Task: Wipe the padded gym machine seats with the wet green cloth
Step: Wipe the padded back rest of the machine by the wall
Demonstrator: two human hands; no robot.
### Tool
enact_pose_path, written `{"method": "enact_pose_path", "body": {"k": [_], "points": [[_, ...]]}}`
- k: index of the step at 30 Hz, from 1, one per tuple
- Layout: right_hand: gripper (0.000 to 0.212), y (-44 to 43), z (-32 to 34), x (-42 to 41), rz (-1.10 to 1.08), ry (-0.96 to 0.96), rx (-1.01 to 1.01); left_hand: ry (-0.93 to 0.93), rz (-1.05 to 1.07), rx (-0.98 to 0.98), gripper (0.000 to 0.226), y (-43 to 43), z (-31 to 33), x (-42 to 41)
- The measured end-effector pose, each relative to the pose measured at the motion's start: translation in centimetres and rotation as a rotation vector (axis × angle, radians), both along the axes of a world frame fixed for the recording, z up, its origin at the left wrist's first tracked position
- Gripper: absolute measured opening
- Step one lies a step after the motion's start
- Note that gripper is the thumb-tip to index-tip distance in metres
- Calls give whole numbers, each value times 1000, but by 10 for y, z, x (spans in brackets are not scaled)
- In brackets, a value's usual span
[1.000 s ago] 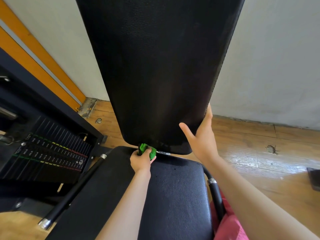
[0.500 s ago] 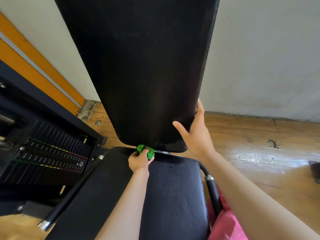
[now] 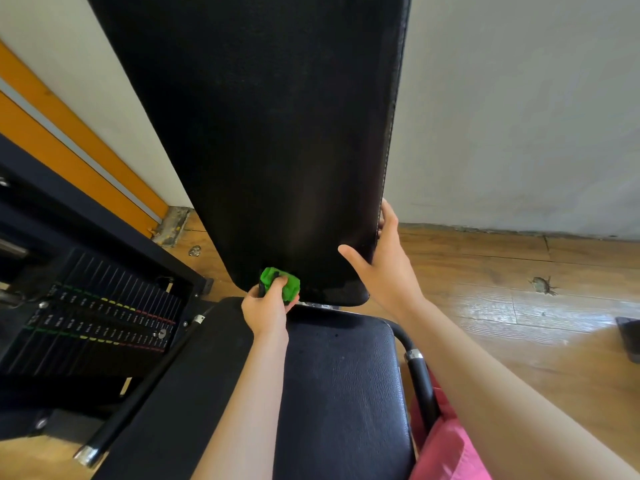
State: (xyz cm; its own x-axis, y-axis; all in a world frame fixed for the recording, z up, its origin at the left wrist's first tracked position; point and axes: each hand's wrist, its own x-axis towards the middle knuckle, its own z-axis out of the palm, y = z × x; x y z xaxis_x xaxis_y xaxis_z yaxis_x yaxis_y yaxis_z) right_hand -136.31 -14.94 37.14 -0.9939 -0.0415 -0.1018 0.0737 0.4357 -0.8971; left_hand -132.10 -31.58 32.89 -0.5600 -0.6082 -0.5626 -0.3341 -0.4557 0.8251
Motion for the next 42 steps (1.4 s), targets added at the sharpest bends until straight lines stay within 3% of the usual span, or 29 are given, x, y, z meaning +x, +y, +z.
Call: {"method": "enact_pose_path", "body": {"k": [4, 8, 17, 22, 26, 32, 34, 38, 42], "points": [[90, 3, -2, 0, -2, -11, -5, -171, 29, 90, 16, -2, -29, 9], [80, 7, 1, -3, 4, -40, -30, -288, -15, 15, 12, 2, -34, 8], [75, 13, 3, -6, 23, -75, -78, 11, -81, 113, 18, 33, -6, 6], [75, 14, 2, -8, 39, -71, -87, -73, -157, -88, 14, 39, -31, 10], [74, 14, 0, -7, 45, -63, -85, -208, -132, -67, 21, 43, -45, 18], [69, 20, 2, -1, 45, -59, -18, -58, -157, 138, 19, 38, -23, 28], [63, 20, -8, 19, -50, -64, -12, 3, -228, 90, 15, 42, -11, 38], [42, -4, -35, 75, -122, -327, -224, 90, -387, -122, 13, 53, 1, 52], [27, -30, -51, 103, -142, -563, -601, 106, -456, -275, 29, 50, -3, 62]]}}
